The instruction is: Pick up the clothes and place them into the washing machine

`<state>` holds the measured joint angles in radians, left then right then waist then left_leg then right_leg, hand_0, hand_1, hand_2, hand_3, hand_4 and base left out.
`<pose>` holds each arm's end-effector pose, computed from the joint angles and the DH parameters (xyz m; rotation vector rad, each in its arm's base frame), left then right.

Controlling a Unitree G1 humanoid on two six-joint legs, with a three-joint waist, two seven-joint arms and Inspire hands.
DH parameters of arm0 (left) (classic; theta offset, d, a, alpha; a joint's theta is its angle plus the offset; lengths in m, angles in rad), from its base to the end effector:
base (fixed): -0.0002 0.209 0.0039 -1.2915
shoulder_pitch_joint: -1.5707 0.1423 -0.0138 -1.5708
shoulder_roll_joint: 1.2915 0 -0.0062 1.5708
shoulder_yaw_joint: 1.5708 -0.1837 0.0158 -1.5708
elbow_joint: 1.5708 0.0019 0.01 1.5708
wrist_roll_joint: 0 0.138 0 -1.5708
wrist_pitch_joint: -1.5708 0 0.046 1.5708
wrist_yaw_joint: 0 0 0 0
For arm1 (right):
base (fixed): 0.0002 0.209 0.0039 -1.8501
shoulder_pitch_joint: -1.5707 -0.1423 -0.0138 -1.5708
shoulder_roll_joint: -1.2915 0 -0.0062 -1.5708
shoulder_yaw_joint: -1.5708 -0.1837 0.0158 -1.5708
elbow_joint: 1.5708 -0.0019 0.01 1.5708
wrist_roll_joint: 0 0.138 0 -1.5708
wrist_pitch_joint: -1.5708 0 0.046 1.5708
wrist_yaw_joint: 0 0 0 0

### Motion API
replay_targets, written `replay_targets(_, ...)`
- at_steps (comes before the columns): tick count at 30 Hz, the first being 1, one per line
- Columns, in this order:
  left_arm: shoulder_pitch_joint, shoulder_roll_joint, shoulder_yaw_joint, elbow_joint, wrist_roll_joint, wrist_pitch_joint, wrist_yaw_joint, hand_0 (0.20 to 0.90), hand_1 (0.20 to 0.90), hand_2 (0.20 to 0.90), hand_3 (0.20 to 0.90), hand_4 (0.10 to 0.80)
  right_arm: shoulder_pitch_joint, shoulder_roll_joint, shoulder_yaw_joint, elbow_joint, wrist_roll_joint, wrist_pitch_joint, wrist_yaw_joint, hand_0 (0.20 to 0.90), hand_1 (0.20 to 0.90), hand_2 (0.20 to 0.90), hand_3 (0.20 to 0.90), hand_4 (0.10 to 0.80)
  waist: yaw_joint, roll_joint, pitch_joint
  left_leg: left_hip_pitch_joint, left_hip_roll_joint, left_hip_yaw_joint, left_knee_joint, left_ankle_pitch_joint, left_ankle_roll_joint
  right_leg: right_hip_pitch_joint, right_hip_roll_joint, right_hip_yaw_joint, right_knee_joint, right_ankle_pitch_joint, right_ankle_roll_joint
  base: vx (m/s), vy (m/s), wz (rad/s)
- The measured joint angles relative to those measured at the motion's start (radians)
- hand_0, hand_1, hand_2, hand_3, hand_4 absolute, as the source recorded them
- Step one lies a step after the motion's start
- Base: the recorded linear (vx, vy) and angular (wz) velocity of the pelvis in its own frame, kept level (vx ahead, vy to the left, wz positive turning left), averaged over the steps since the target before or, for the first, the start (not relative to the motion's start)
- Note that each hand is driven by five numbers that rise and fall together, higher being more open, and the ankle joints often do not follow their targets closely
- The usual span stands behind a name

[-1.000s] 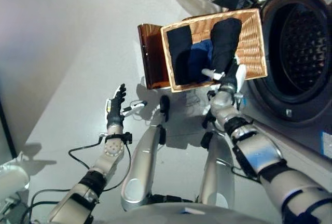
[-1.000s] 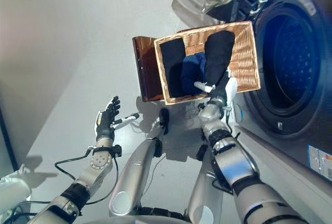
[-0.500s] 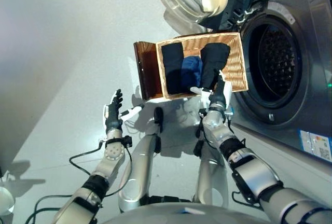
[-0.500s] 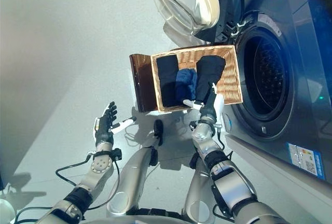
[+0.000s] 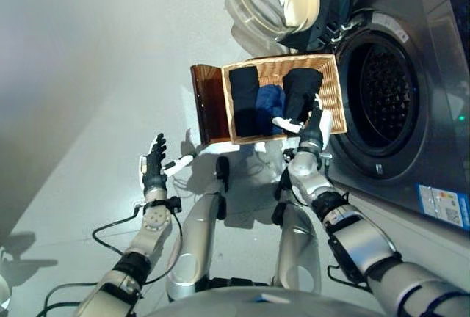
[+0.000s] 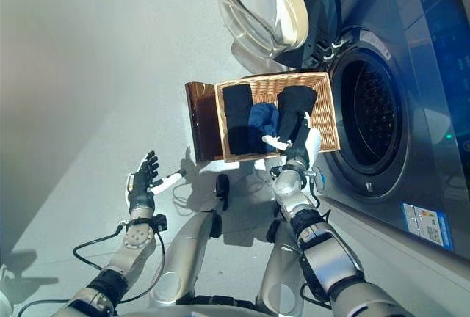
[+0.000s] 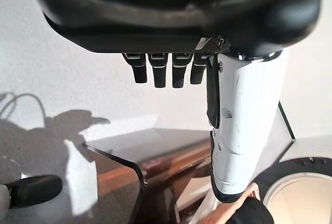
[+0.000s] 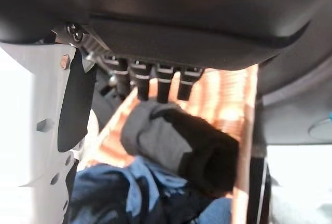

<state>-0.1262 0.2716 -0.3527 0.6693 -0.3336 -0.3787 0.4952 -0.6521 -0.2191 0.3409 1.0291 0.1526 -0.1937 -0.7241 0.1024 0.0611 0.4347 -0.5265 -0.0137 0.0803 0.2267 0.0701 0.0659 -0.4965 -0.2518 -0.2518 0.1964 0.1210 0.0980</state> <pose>0.1950 0.1717 -0.0359 0.1036 0.2153 0.3280 0.3006 -0.1508 0.0261 -0.3798 0.0967 -0.4942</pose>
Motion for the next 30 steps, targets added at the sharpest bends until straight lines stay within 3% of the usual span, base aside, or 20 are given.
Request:
replay_targets(8, 0.013, 0.005, -0.002, 0.028, 0.001, 0.002, -0.04, 0.9, 0.9, 0.9, 0.9, 0.8, -0.144, -0.041, -0.062, 0.229, 0.035, 0.021, 0.006, 0.9, 0.9, 0.9, 0.9, 0.8, 0.046, 0.011, -0.023, -0.004, -0.002, -0.002, 0.001, 0.0, 0.0, 0.0, -0.002, -0.006, 0.004, 0.003, -0.004, -0.012, 0.006, 0.02)
replay_targets(13, 0.059, 0.019, -0.015, 0.004, 0.011, 0.004, -0.065, 0.9, 0.9, 0.9, 0.9, 0.8, -0.273, -0.12, -0.08, 0.427, 0.036, 0.054, 0.006, 0.9, 0.9, 0.9, 0.9, 0.8, 0.092, 0.056, -0.048, -0.004, -0.007, 0.001, -0.004, -0.003, 0.001, -0.002, -0.009, -0.006, -0.005, 0.0, 0.001, 0.026, 0.035, -0.01)
replay_targets(24, 0.057, 0.028, -0.071, -0.021, 0.025, 0.008, -0.081, 0.9, 0.9, 0.9, 0.9, 0.8, -0.353, -0.169, -0.074, 0.485, 0.05, 0.088, 0.003, 0.9, 0.9, 0.9, 0.9, 0.8, 0.106, 0.113, -0.062, -0.09, -0.018, 0.024, 0.027, -0.014, 0.011, -0.109, -0.026, 0.022, 0.042, 0.003, -0.003, 0.015, 0.023, -0.04)
replay_targets(27, 0.03, 0.028, -0.092, -0.034, 0.025, 0.008, -0.08, 0.9, 0.9, 0.9, 0.9, 0.8, -0.39, -0.204, -0.064, 0.489, 0.049, 0.089, 0.001, 0.9, 0.9, 0.9, 0.9, 0.8, 0.106, 0.14, -0.044, -0.143, -0.018, 0.023, 0.071, -0.022, 0.021, -0.163, -0.031, 0.025, 0.098, -0.018, -0.004, 0.02, 0.027, 0.09)
replay_targets(30, 0.022, 0.028, -0.092, -0.04, 0.024, 0.008, -0.071, 0.9, 0.9, 0.9, 0.9, 0.8, -0.426, -0.214, -0.056, 0.49, 0.043, 0.089, 0.0, 0.9, 0.9, 0.9, 0.9, 0.8, 0.106, 0.143, -0.01, -0.169, -0.02, 0.025, 0.111, -0.038, 0.024, -0.203, -0.039, 0.047, 0.154, -0.04, -0.005, 0.009, 0.034, -0.02)
